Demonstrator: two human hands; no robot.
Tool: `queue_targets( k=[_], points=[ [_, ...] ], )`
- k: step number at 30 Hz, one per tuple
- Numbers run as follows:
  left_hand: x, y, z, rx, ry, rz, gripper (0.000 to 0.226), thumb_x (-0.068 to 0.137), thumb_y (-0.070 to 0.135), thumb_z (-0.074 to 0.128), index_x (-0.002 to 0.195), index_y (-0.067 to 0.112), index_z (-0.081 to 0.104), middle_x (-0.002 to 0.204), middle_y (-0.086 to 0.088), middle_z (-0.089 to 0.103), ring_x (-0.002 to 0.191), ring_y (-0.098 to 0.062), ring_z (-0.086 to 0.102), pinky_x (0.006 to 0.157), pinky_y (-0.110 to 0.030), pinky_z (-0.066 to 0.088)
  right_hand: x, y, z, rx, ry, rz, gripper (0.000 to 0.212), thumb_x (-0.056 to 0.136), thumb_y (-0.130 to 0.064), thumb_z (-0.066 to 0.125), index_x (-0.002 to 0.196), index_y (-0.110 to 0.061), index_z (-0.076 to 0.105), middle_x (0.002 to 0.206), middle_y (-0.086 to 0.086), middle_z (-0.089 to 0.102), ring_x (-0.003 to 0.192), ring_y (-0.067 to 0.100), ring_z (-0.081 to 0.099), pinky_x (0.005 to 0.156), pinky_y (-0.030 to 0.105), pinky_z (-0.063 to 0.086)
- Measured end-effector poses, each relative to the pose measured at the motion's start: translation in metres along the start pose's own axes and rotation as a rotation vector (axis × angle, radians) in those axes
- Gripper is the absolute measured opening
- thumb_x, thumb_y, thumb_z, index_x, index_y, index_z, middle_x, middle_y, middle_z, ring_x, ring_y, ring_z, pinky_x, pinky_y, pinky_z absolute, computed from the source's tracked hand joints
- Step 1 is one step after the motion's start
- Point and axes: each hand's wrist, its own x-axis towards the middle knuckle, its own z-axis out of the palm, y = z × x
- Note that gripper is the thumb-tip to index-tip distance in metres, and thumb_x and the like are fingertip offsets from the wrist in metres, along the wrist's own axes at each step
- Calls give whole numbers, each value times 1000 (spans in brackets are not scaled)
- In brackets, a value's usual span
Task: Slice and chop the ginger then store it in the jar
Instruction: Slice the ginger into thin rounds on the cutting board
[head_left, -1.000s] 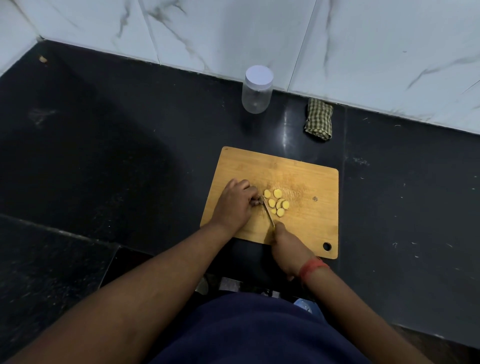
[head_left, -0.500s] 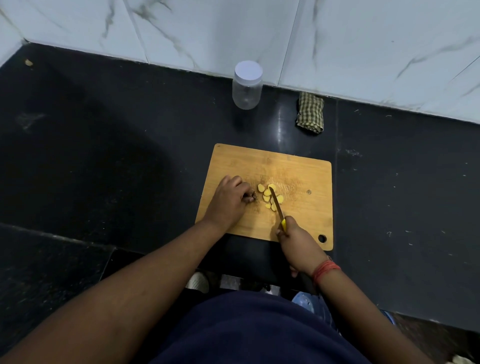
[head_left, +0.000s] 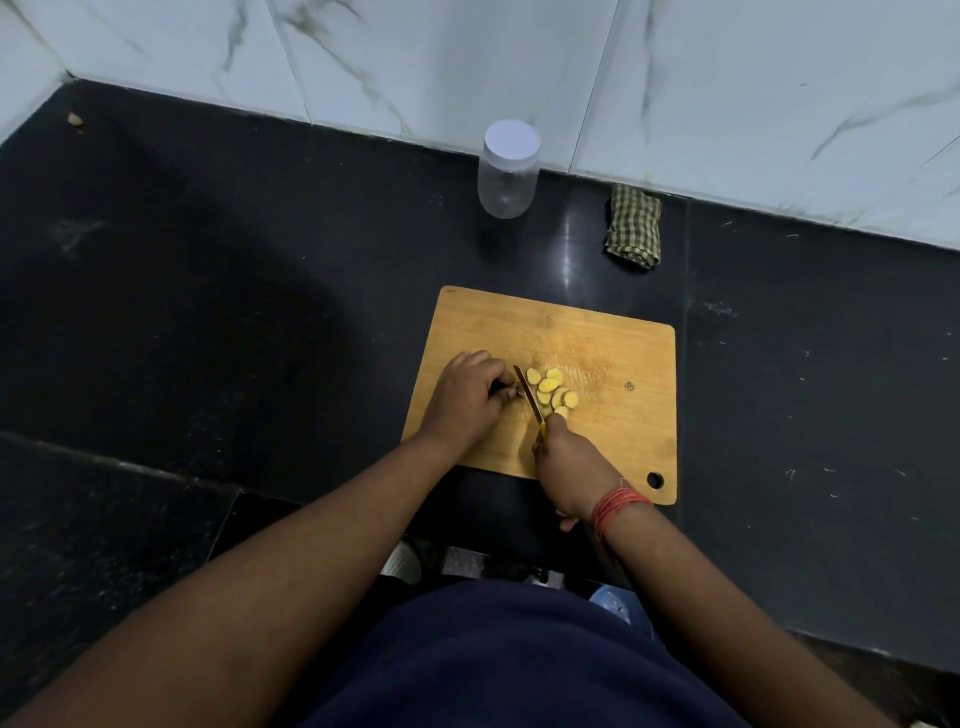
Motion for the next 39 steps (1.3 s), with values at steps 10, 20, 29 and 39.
queue_targets(
  k=[10, 20, 29, 39],
  points=[
    [2, -1, -1, 110, -12, 57, 8, 85, 20, 75, 84, 18, 67, 84, 10, 53, 88, -18, 51, 86, -38, 43, 11, -3, 0, -56, -48, 55, 29, 97, 0, 34, 123, -10, 34, 82, 9, 45, 60, 32, 56, 30, 32, 45],
    [1, 2, -1, 129, 9, 60, 5, 84, 16, 74, 84, 17, 69, 85, 5, 57, 88, -22, 52, 84, -38, 45, 31, -16, -2, -90, -55, 54, 53, 92, 9, 41, 140, -9, 25, 78, 8, 47, 58, 27, 55, 28, 32, 43],
    [-2, 7, 4, 163, 35, 26, 3, 87, 15, 68, 85, 16, 67, 86, 4, 59, 90, -20, 51, 82, -38, 47, 6, 17, 11, -114, -68, 12, 49, 95, 3, 38, 141, -8, 22, 92, 14, 53, 72, 29, 55, 36, 33, 44],
    [-2, 6, 4, 159, 26, 19, 4, 88, 16, 69, 87, 16, 66, 88, 5, 58, 93, -19, 51, 83, -38, 47, -18, 47, 10, -106, 38, -20, 39, 100, -4, 35, 138, -6, 30, 83, 5, 55, 64, 17, 48, 48, 24, 30]
  ],
)
